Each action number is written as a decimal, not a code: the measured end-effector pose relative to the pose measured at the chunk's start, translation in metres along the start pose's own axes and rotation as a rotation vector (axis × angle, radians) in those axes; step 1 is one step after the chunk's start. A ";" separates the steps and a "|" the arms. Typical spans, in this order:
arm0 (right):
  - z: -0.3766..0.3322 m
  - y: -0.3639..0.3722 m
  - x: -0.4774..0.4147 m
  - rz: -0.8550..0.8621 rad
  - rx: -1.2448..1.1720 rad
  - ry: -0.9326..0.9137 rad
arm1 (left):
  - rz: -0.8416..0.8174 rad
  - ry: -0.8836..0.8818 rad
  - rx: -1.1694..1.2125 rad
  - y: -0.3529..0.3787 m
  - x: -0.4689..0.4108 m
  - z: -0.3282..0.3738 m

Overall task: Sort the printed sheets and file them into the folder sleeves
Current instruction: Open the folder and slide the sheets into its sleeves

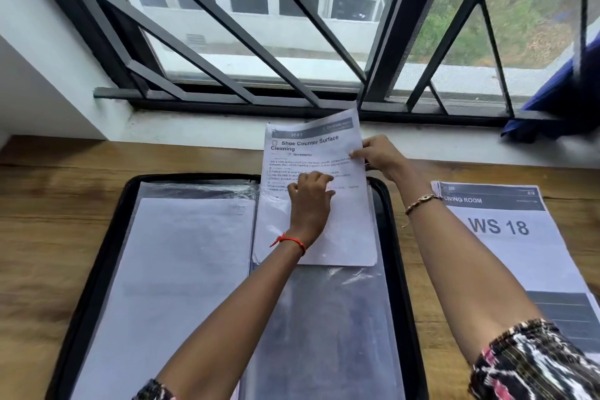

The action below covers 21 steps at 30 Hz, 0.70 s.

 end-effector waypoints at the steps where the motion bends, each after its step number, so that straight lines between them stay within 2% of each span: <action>1: 0.002 0.000 -0.002 0.005 0.084 0.016 | -0.044 -0.035 -0.030 0.002 0.003 -0.009; 4: 0.009 0.011 0.004 -0.069 0.368 0.085 | -0.084 -0.053 -0.075 -0.001 0.007 -0.021; 7: 0.023 0.026 0.014 -0.277 0.471 0.199 | -0.072 -0.042 -0.079 -0.004 0.006 -0.020; 9: 0.024 0.025 0.015 -0.303 0.490 0.206 | -0.059 -0.036 -0.063 -0.005 0.005 -0.018; 11: 0.012 0.018 0.011 -0.208 0.410 0.117 | -0.052 -0.034 -0.050 -0.005 0.006 -0.018; 14: -0.011 0.006 0.005 -0.008 0.161 -0.077 | -0.047 -0.033 -0.040 -0.005 0.008 -0.020; 17: -0.022 0.009 0.001 0.117 0.202 -0.203 | -0.037 -0.029 -0.025 -0.007 0.008 -0.020; 21: -0.024 0.016 0.002 0.136 0.295 -0.185 | 0.003 -0.025 0.003 -0.015 0.008 -0.020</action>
Point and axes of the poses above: each hand's wrist, its own x-axis away from the middle knuckle, its own y-axis out of the palm, z = x × y, the point moved 10 cm from there along -x, towards the middle knuckle, and after that the axes turned 13 degrees about y, right-handed, at the moved point
